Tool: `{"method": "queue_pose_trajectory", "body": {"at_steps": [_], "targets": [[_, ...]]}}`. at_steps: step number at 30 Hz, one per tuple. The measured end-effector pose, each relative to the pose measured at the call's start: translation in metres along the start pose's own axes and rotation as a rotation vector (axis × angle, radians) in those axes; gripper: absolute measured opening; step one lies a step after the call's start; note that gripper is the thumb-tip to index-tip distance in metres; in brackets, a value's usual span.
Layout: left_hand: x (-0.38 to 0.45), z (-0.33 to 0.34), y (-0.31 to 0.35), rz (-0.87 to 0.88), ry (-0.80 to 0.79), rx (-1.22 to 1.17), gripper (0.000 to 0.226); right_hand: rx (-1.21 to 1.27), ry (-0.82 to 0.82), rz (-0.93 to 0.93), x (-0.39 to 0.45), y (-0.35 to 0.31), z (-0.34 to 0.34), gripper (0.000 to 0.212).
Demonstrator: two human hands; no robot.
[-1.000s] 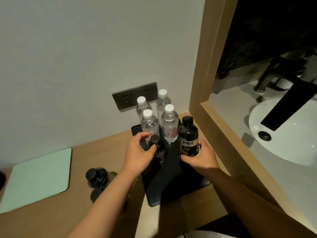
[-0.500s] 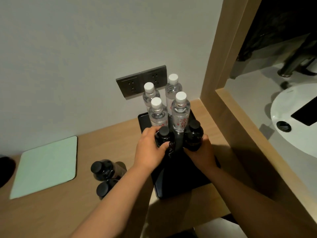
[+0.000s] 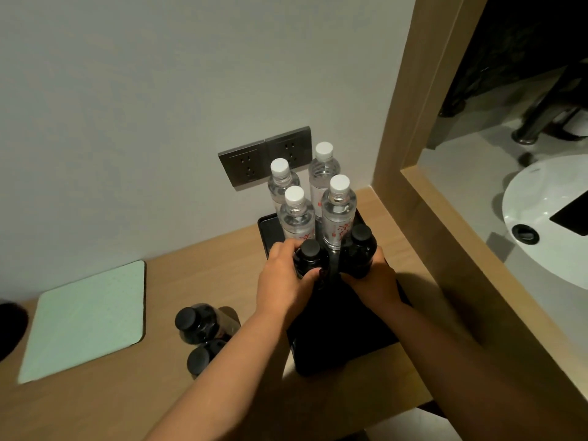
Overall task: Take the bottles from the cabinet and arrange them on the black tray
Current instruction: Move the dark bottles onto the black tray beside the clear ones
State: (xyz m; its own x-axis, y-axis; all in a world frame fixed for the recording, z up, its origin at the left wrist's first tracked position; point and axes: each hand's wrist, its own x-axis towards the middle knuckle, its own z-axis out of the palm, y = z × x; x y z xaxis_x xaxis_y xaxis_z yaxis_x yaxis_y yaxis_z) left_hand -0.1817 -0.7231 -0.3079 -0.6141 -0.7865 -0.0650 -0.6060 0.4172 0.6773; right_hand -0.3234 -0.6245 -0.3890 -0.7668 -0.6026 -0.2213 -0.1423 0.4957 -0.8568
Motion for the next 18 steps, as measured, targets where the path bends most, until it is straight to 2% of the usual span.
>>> {"method": "queue_pose_trajectory", "body": {"at_steps": [9, 13, 18], "targets": [[-0.001, 0.002, -0.002, -0.015, 0.009, -0.021, 0.044, 0.010, -0.027, 0.082, 0.004, -0.003, 0.003, 0.061], [-0.003, 0.001, -0.001, -0.002, 0.005, -0.023, 0.045, -0.011, -0.080, 0.151, 0.007, -0.005, 0.000, 0.069], [-0.004, -0.002, 0.000, -0.005, -0.015, -0.069, 0.049, 0.076, -0.053, 0.159, -0.008, -0.007, -0.007, 0.086]]}}
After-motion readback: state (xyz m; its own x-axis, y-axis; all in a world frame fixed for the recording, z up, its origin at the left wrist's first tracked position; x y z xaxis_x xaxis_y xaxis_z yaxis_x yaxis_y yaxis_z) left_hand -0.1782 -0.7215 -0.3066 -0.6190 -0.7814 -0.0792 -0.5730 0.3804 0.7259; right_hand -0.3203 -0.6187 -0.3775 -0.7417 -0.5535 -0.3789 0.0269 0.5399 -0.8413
